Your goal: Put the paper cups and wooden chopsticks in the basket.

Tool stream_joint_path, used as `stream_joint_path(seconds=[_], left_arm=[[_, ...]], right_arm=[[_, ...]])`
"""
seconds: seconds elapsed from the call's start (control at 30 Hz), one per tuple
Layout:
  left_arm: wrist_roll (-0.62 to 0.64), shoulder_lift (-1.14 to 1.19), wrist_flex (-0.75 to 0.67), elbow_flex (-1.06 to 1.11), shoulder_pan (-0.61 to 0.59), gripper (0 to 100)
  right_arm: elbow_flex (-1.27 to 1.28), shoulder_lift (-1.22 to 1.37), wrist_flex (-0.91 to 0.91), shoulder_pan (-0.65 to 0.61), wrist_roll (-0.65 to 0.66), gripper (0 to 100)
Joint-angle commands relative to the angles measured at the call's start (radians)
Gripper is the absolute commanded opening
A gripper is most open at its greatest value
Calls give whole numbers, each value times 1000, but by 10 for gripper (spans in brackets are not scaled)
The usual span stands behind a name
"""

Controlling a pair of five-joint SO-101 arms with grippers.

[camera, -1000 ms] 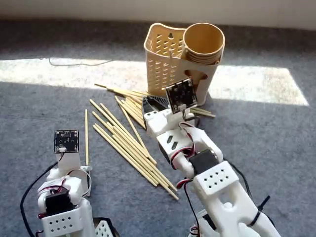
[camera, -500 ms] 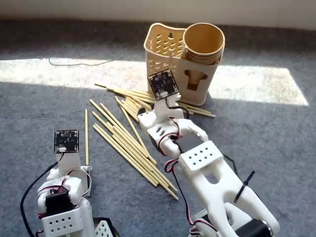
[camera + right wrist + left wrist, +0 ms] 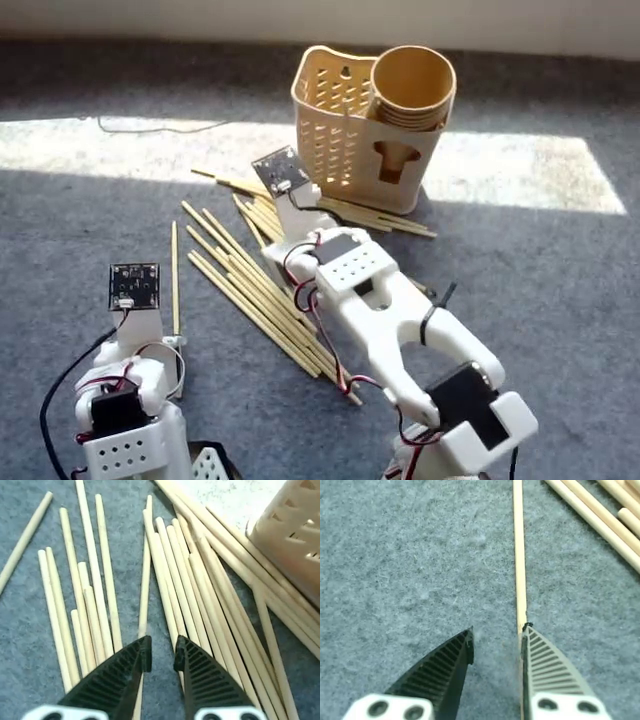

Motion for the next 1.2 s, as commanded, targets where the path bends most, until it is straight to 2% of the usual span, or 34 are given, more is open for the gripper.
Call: stream_joint_path(seconds=[0.0,0.17,0.43,0.63,0.83,1.17], left_arm=[[6,-7,3,21,-2,161],[6,-7,3,21,-2,161],[6,-7,3,21,-1,161],[6,-7,3,21,1,161],[6,-7,3,21,1,161],[6,-7,3,21,1,161]], right_arm=[[-93,39,38,-5,14,84],[-196,134,122,-5,14,84],[-294,257,134,18,14,84],[-292,266,137,24,100,80],[-302,263,243,27,104,33],[-343,263,259,27,104,12]])
